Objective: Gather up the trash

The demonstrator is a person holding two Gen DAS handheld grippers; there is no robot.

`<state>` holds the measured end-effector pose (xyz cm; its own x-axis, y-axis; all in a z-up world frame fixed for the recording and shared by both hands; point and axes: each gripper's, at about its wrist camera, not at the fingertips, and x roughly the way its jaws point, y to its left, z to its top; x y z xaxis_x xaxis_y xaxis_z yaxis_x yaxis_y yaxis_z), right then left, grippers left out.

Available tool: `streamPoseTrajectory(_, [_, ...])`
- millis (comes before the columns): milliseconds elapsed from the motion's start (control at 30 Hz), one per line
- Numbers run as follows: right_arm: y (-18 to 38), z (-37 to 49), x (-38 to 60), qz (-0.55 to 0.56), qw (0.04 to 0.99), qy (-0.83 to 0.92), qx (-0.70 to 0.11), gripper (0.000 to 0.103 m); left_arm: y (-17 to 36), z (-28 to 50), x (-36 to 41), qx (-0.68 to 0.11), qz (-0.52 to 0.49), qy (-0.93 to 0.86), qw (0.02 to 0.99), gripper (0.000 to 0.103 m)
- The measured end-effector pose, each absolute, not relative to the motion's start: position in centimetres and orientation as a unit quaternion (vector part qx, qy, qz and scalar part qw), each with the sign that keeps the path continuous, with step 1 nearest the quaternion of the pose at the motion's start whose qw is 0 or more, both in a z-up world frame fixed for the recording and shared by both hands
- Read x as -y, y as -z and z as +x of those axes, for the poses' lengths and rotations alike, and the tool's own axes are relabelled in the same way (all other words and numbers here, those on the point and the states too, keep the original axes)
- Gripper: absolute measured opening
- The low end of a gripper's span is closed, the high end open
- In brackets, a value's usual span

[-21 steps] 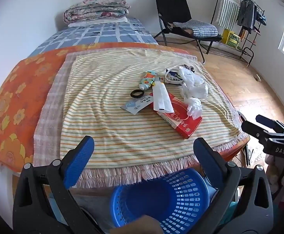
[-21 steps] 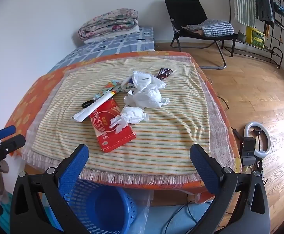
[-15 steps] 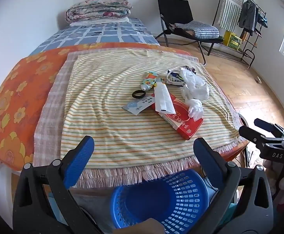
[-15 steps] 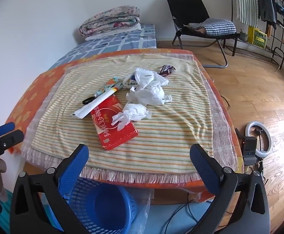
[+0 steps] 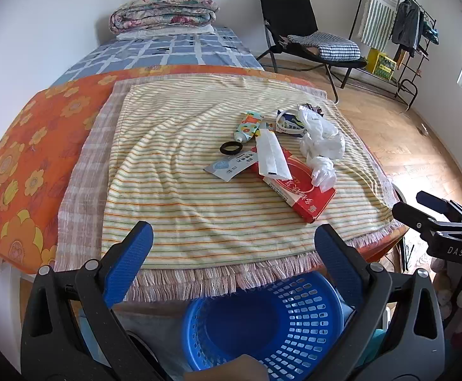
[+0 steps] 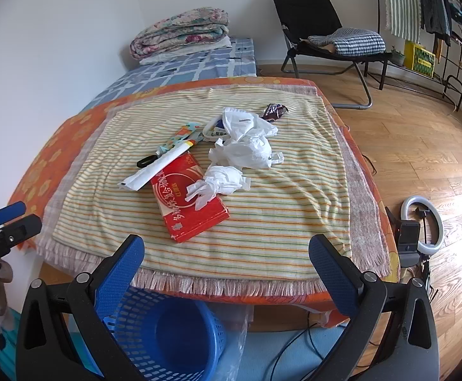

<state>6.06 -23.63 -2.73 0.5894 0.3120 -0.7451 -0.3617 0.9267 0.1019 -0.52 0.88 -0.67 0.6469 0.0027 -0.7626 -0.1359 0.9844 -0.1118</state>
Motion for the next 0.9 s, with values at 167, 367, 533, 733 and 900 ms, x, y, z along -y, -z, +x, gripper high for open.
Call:
streamPoseTrajectory(167, [2.88, 5.93, 23.60, -0.029, 0.890, -0.191, -0.414, 0.103, 0.70, -0.50, -0.91, -0.419, -0.080, -0.038, 0.904, 0.103])
streamPoseTrajectory(367, [2.99, 5.99, 23.76, -0.025, 0.888, -0.190, -0.419, 0.103, 0.83, -0.47, -0.85, -0.421, -0.081, -0.037, 0.903, 0.103])
streamPoseTrajectory(533, [3.07, 5.96, 23.71, -0.026, 0.887, -0.190, -0.419, 0.103, 0.84, -0.47, -0.84, -0.420, -0.081, -0.038, 0.903, 0.103])
streamPoseTrajectory(733, [3.18, 5.96, 23.79, -0.023, 0.886, -0.190, -0.421, 0.103, 0.82, -0.46, -0.86, -0.421, -0.081, -0.037, 0.903, 0.103])
streamPoseTrajectory(900, [3.27, 6.00, 23.77, -0.023, 0.886, -0.191, -0.423, 0.103, 0.87, -0.46, -0.86, -0.420, -0.081, -0.038, 0.903, 0.103])
